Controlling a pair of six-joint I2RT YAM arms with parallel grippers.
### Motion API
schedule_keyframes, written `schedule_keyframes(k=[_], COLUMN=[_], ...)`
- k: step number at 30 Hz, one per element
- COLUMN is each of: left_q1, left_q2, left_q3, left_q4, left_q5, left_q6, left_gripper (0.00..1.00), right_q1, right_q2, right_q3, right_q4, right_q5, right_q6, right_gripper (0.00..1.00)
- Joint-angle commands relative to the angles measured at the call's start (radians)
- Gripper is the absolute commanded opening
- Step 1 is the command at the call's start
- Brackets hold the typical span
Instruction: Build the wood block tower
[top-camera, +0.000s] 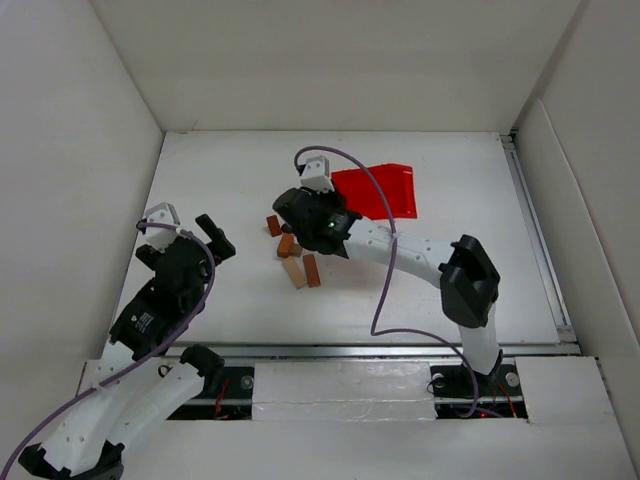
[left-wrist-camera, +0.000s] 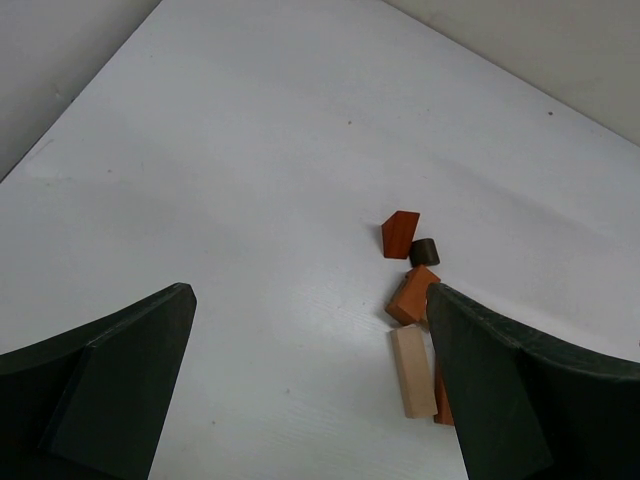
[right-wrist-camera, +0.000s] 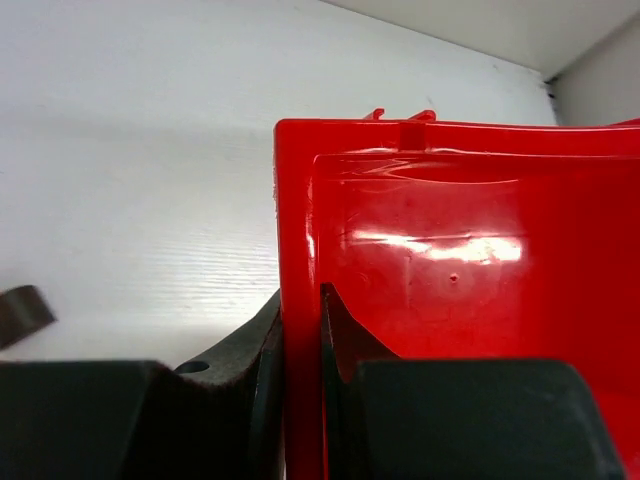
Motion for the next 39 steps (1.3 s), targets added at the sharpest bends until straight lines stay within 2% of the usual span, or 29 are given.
schedule_keyframes(k=[1,2,5,7,8,9,10,12,13,14,15,16,18,19,21,22,24,25,27,29,31,37,39], left_q1=[0.000,0.000,0.000,0.000,0.000,0.000,0.000,0.000,0.000,0.000,0.000,0.000,0.000,0.000,0.000,0.000,0.000,0.000,0.000,0.000,0.000,0.000,0.000], left_q2=[0.014,0.016,0.014,0.014,0.014,0.016,0.016,0.016,0.009,0.009,0.006,0.006,-0.001,-0.004,-0.012,-0.015,-0.021,-0.024,-0.026,-0.033,-0.040,-0.055,-0.057], left_q3=[0.029,0.029,0.028,0.026,0.026,0.026,0.026,0.026,0.025,0.025,0.026,0.023,0.023,0.022,0.022,0.020,0.019,0.019,0.019,0.019,0.017,0.014,0.012], left_q4=[0.007,0.006,0.010,0.013,0.015,0.016,0.018,0.021,0.021,0.021,0.024,0.027,0.029,0.029,0.032,0.033,0.041,0.041,0.036,0.039,0.041,0.048,0.053], left_q5=[-0.030,-0.030,-0.027,-0.025,-0.021,-0.018,-0.016,-0.010,-0.006,-0.005,-0.004,0.001,0.002,0.005,0.010,0.013,0.019,0.022,0.024,0.025,0.028,0.044,0.050], left_q6=[-0.051,-0.052,-0.049,-0.045,-0.043,-0.040,-0.034,-0.032,-0.029,-0.029,-0.029,-0.025,-0.023,-0.022,-0.020,-0.018,-0.012,-0.009,-0.012,-0.012,-0.011,0.001,0.003], left_gripper=[0.99,0.99,0.99,0.99,0.99,0.99,0.99,0.99,0.99,0.99,0.99,0.99,0.99,0.99,0.99,0.99,0.99,0.99,0.99,0.99,0.99,0.99,0.99], right_q1=[0.011,0.011,0.036,0.036,0.024,0.008,-0.030,-0.058,-0.152,-0.153,-0.191,-0.270,-0.335,-0.361,-0.439,-0.472,-0.571,-0.602,-0.677,-0.719,-0.766,-0.872,-0.888], right_q2=[-0.134,-0.155,-0.247,-0.315,-0.335,-0.350,-0.364,-0.390,-0.390,-0.390,-0.380,-0.330,-0.260,-0.221,-0.115,-0.079,0.010,0.036,0.106,0.154,0.246,0.459,0.485], right_q3=[-0.161,-0.162,-0.327,-0.439,-0.478,-0.514,-0.582,-0.601,-0.576,-0.576,-0.537,-0.430,-0.302,-0.180,-0.074,0.026,0.109,0.137,0.230,0.278,0.396,0.699,0.725], right_q4=[0.207,0.243,0.410,0.547,0.609,0.701,0.854,0.869,0.848,0.848,0.714,0.637,0.418,0.357,0.242,0.205,0.137,0.133,0.071,0.033,-0.020,-0.171,-0.182], right_q5=[0.246,0.262,0.349,0.334,0.284,0.220,0.154,0.078,-0.115,-0.117,-0.191,-0.332,-0.416,-0.462,-0.523,-0.630,-0.813,-0.964,-1.075,-1.134,-1.201,-1.188,-1.188], right_q6=[0.020,0.020,0.023,0.017,-0.014,-0.155,-0.210,-0.216,-0.225,-0.226,-0.206,-0.186,-0.184,-0.201,-0.267,-0.294,-0.336,-0.375,-0.391,-0.425,-0.456,-0.427,-0.423], right_gripper=[0.00,0.00,0.00,0.00,0.00,0.00,0.00,0.00,0.00,0.00,0.00,0.00,0.00,0.00,0.00,0.00,0.00,0.00,0.00,0.00,0.00,0.01,0.02])
